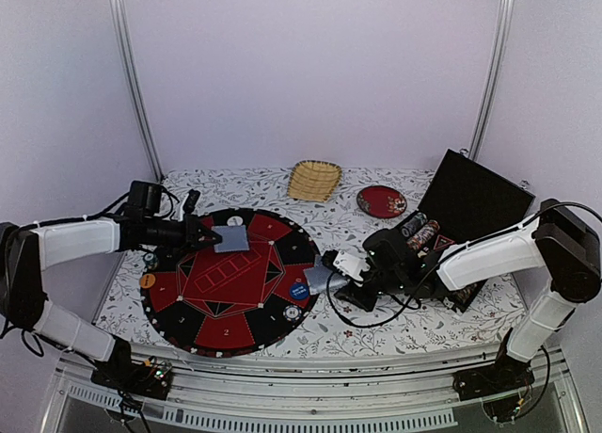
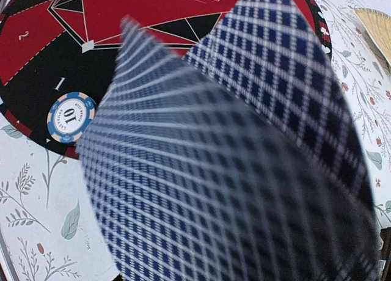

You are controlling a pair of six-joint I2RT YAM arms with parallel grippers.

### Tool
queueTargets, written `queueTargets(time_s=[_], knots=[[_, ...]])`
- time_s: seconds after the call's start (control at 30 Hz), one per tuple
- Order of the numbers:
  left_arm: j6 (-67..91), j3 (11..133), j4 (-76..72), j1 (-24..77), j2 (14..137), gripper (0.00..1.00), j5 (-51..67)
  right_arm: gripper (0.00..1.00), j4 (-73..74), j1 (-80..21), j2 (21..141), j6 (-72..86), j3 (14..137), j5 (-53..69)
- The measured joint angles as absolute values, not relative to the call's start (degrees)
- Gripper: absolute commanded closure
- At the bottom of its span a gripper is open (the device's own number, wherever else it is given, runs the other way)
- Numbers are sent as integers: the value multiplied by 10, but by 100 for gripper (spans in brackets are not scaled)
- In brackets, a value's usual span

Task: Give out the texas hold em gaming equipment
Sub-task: Distribute the poker card in the big blind area.

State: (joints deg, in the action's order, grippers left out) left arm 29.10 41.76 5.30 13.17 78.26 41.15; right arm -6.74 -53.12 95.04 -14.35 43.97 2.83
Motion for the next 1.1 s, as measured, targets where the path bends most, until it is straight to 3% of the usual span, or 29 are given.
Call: queueTargets(time_s=[0.27,0.7,1.1], knots=[[283,393,145,67,739,100,383,63,-64,-525,941,-157,446,45],[288,363,145,66,733,100,370,63,-34,-500,943,-147,446,49],[371,256,208,8,569,100,301,63,-4,-499,953,-115,452,50]])
